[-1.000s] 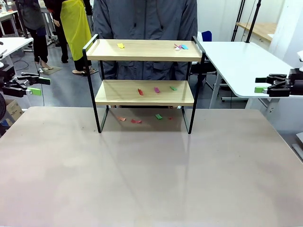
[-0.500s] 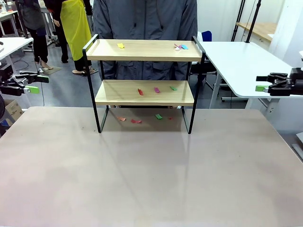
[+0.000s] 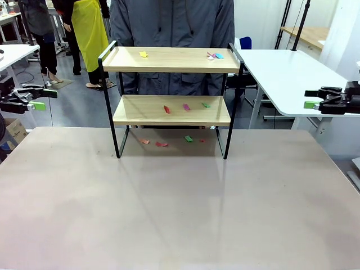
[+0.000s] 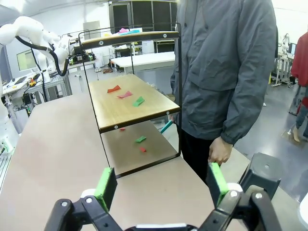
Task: Clean the shelf.
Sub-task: Pick up the Duster handed by the human.
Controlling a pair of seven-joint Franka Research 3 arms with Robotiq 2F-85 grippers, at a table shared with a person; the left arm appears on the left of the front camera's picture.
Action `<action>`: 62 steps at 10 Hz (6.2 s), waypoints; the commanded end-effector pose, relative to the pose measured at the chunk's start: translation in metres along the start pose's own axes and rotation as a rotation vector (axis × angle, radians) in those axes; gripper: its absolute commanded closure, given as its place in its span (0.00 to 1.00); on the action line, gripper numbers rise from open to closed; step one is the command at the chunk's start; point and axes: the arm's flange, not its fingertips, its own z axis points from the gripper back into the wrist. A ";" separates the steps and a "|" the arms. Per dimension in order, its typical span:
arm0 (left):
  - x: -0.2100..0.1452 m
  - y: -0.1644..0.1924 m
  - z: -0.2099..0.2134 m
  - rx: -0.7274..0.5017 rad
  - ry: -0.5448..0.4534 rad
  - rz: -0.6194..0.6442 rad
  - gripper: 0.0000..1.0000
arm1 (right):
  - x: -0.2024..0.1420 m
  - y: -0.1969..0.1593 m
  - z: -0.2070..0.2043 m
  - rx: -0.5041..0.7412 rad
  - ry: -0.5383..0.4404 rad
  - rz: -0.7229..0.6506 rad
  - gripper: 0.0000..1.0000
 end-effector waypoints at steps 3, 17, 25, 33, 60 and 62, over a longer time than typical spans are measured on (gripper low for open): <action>0.001 0.000 -0.001 -0.001 0.004 -0.002 0.00 | 0.002 0.000 -0.001 -0.001 0.011 0.005 0.00; 0.001 0.000 -0.001 -0.001 0.004 -0.002 0.00 | 0.002 0.000 -0.001 -0.001 0.011 0.005 0.00; 0.113 -0.045 -0.001 0.161 0.206 0.141 0.00 | 0.002 0.000 -0.001 -0.001 0.011 0.005 0.00; 0.203 -0.135 -0.098 0.803 0.525 0.483 0.00 | 0.002 0.000 -0.001 -0.001 0.011 0.005 0.00; 0.185 -0.108 -0.170 1.139 0.683 0.600 1.00 | 0.002 0.000 -0.001 -0.001 0.011 0.005 0.00; 0.186 -0.108 -0.170 1.154 0.696 0.601 0.95 | 0.002 0.000 -0.001 -0.001 0.011 0.005 0.00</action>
